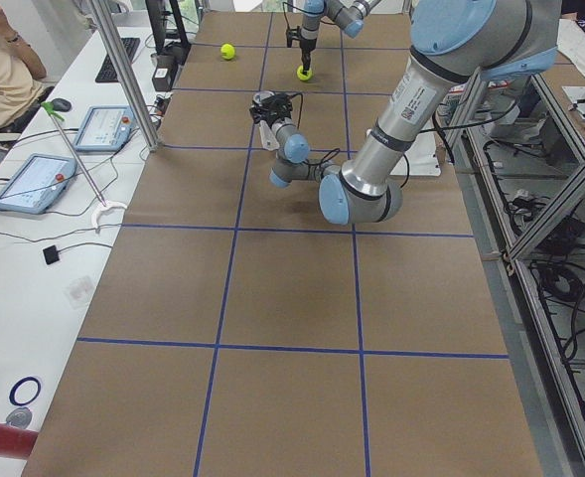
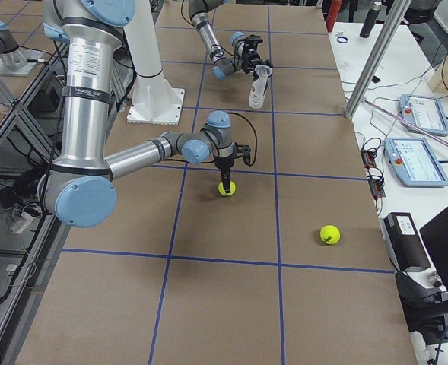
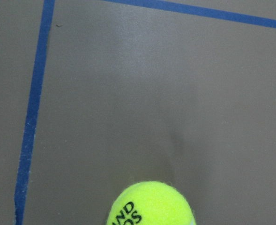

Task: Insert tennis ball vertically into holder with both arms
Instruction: 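Hold the can upright with the left gripper while the right grasps the nearer ball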

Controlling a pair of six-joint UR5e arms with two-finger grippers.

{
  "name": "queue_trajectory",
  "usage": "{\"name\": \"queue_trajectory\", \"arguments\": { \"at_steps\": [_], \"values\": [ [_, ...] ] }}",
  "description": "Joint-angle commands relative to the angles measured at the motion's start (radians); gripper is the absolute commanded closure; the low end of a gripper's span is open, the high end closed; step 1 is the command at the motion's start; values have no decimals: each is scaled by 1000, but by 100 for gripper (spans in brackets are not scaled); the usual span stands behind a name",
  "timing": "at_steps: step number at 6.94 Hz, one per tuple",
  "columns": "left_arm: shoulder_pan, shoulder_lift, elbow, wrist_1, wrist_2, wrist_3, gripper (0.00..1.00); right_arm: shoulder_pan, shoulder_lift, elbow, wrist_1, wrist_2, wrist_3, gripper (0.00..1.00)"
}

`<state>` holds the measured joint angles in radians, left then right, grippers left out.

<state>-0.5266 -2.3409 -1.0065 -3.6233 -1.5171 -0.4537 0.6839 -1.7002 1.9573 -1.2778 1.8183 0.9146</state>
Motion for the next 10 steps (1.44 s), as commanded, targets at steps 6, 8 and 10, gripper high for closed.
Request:
{"name": "queue_trajectory", "arguments": {
  "at_steps": [6,8,10],
  "values": [
    [20,0,-1,-2,45,0,17,-23,20,29,-12,16,-8,98],
    [20,0,-3,-2,45,0,17,102,112,38,-12,209,-6,99],
    [22,0,-1,-2,45,0,17,179,244,40,-29,370,53,99]
  ]
}}
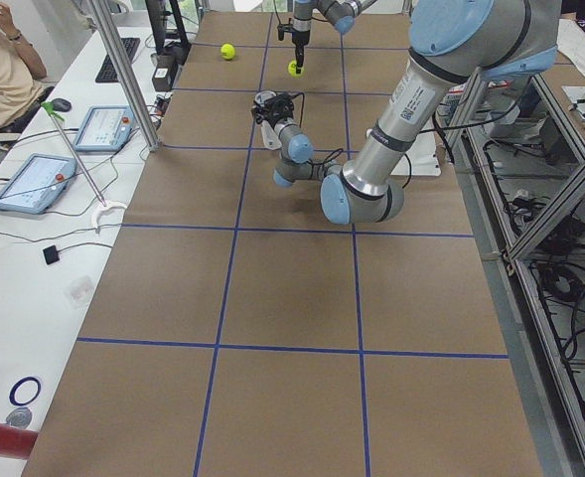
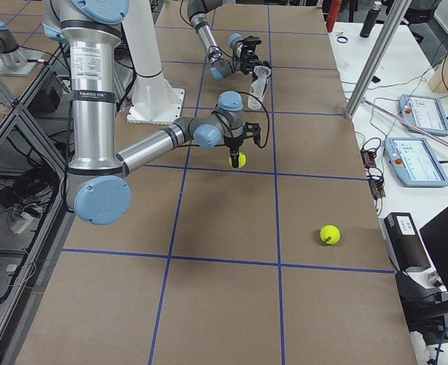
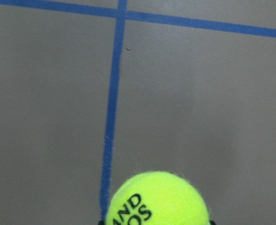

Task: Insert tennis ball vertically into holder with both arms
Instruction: 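Carry the tennis ball with the right gripper over the can's opening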

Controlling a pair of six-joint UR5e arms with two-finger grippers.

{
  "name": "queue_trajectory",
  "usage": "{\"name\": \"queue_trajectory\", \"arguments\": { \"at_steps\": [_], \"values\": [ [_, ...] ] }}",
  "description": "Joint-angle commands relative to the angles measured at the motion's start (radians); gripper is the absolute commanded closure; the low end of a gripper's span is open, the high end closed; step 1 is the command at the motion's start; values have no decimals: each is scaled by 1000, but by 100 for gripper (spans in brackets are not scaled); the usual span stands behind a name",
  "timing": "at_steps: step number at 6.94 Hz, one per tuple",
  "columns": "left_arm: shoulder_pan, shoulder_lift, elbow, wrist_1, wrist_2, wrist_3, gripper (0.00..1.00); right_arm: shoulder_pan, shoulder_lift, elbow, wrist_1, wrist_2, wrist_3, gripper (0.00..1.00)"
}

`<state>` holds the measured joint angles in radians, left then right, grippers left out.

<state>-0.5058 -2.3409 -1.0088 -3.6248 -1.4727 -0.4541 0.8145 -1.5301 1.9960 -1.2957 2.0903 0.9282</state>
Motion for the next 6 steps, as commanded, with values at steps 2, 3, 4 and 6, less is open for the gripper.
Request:
{"name": "queue_trajectory", "arguments": {
  "at_steps": [2,3,4,6],
  "values": [
    [1,2,3,-2,0,11,17,130,343,44,-373,203,77,100],
    [25,2,3,-2,-1,109,17,124,467,75,-566,203,77,100],
    [45,0,10,0,-1,192,18,118,555,75,-670,203,81,99],
    [56,-2,12,0,0,202,18,97,696,14,-705,201,200,99]
  ]
}}
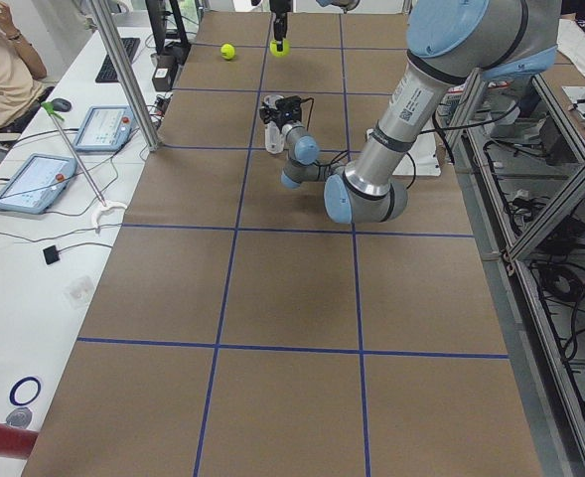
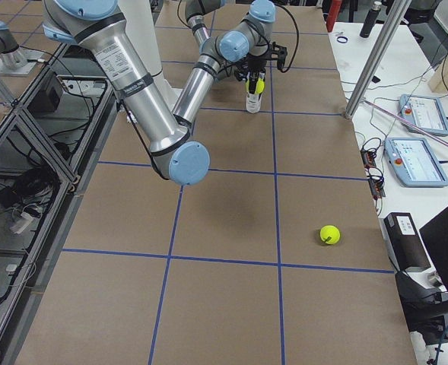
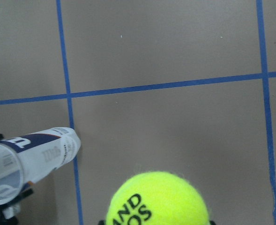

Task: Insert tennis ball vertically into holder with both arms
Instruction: 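Carry the tennis ball with the right gripper over the can's opening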

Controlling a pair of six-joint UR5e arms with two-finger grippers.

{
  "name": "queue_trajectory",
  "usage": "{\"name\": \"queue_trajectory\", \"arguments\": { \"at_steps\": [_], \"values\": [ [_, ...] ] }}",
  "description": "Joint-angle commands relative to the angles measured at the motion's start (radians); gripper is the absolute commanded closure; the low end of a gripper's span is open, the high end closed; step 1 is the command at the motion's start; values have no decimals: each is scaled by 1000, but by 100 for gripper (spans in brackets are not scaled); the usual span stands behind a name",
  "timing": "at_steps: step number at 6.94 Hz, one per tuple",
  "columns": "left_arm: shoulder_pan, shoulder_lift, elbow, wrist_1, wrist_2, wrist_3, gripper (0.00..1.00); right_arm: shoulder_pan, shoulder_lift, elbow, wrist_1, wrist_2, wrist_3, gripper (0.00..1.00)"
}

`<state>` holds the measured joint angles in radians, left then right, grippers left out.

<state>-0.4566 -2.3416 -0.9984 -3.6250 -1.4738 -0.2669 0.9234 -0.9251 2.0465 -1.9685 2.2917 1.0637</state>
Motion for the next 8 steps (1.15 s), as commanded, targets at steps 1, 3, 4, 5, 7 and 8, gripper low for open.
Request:
{"name": "queue_trajectory", "arguments": {
  "at_steps": [1,3,4,5,7,8],
  "values": [
    [7,-1,1,-1,1,15,18,-23,176,-95,-32,0,128,99],
    [9,-1,0,-6,1,15,17,-66,288,-188,-32,-24,179,95],
    [10,-1,0,-6,1,15,17,-107,354,-256,-32,-82,218,93],
    [10,-1,0,-6,1,15,17,-151,403,-322,-32,-143,222,90],
    [10,-4,0,-6,1,14,17,-172,414,-362,-33,-179,220,76],
    [10,-2,0,-6,1,12,17,-188,413,-359,-59,-202,217,72]
  ]
}}
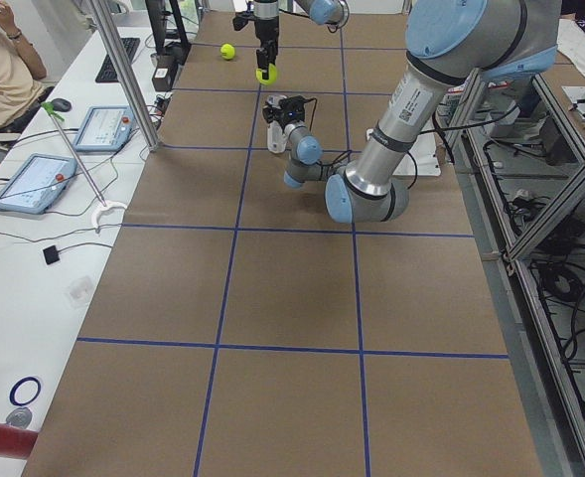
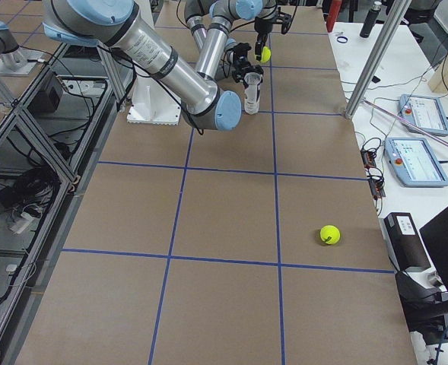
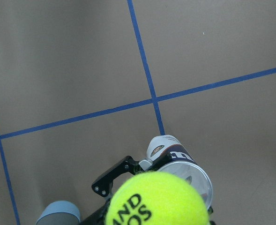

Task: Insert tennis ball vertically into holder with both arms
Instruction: 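Carry the tennis ball with the right gripper over the can's opening, then lower the ball into the can and open the right gripper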

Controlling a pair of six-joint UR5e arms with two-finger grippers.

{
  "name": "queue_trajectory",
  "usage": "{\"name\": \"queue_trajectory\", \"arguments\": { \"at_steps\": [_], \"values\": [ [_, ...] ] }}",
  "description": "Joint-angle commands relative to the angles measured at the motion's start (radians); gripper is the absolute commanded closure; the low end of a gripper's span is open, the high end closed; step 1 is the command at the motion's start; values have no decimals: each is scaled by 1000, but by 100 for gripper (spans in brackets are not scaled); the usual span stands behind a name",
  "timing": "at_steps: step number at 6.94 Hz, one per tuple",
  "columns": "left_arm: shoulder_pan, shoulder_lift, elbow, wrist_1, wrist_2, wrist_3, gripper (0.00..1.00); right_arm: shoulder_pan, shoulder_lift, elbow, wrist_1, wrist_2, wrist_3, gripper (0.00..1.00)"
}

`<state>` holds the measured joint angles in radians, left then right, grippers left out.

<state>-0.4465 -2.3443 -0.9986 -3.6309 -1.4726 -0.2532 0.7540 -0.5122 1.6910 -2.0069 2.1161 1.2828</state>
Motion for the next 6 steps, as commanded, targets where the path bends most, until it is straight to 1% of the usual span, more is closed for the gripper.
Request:
{"name": "queue_trajectory", "arguments": {
  "at_steps": [1,2,3,4,5,6],
  "values": [
    [0,-1,-2,0,0,-1,17,-40,0,-2,-44,-60,-7,68],
    [0,0,0,0,0,-1,17,-54,-3,10,-74,-76,-14,68],
    [0,0,0,0,0,-1,17,-61,-9,47,-117,-83,-16,68],
    [0,0,-2,0,0,-1,17,-73,-23,68,-133,-94,-19,68],
    [0,0,-2,-3,0,-1,17,-87,-38,68,-131,-132,-28,66],
    [0,0,0,-3,0,-1,17,-87,-42,70,-131,-137,-48,55]
  ]
}}
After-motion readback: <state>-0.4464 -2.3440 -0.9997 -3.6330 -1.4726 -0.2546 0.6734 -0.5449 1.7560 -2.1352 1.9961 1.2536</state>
